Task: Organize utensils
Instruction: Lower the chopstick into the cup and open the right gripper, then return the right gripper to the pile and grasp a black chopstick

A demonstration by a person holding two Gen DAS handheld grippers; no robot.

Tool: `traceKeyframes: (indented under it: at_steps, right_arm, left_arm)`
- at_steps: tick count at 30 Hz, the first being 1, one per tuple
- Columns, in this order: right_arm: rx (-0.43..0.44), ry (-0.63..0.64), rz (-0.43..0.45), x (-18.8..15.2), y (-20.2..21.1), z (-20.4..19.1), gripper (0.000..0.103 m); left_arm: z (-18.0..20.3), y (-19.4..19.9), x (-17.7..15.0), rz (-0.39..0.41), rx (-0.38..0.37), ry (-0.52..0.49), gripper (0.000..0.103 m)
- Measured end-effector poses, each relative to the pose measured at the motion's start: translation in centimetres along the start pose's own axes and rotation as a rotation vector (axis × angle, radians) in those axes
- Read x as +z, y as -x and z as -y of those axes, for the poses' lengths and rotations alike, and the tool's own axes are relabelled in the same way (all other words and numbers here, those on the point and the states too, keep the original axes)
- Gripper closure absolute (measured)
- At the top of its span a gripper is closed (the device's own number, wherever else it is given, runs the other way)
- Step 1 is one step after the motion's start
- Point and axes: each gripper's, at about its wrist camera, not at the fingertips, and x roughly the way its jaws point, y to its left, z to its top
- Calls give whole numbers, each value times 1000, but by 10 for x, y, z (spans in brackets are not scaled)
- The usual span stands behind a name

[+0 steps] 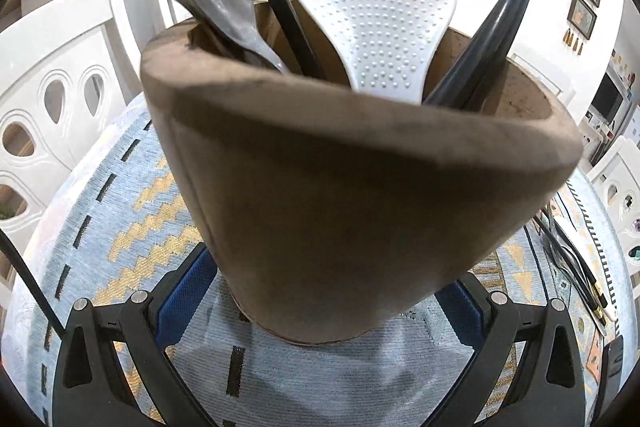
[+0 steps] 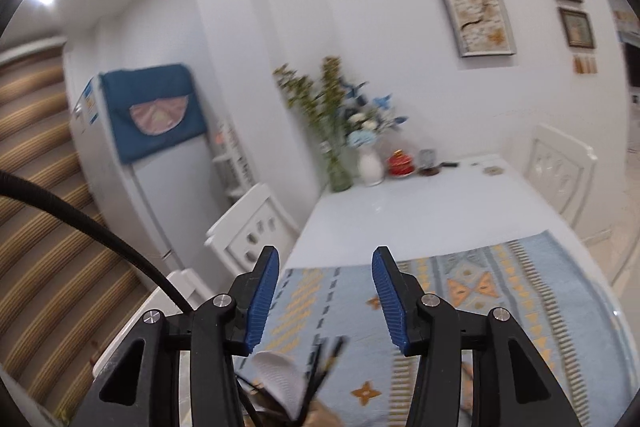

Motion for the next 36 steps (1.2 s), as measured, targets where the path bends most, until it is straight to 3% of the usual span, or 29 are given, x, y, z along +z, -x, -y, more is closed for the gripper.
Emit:
traceKeyframes:
  at_steps: [4,8,14,18,23,28,33,36]
  right_arm:
    - [-101,-2,12,9,16,31,52]
    - [-199,-26,-50,9,21,71,52]
    - [-295,-74,-246,-14,7,126,52]
    - [-309,-117,-402,-44,-12,154,52]
    - [-280,-132,-521,-79,-33,163,53]
    - [-228,-64,-658,-119,-63,155,68]
    - [-228,33,-801,-162,-92,150,74]
    - [-239,67,-840,-176,-100,150,76]
  left_arm:
    - [6,6,6,3,0,-4,1]
    - [5,11,4,-7,-1,-2,5]
    - [6,13,2,-6,0,-4,5]
    - [11,13,2,-11,5,-6,5]
    - [18,12,3,-14,9,-8,5]
    - [11,11,5,-15,8,-8,5]
    - [13,11,5,-14,8,-8,5]
    - [13,11,5,-15,7,-7,5]
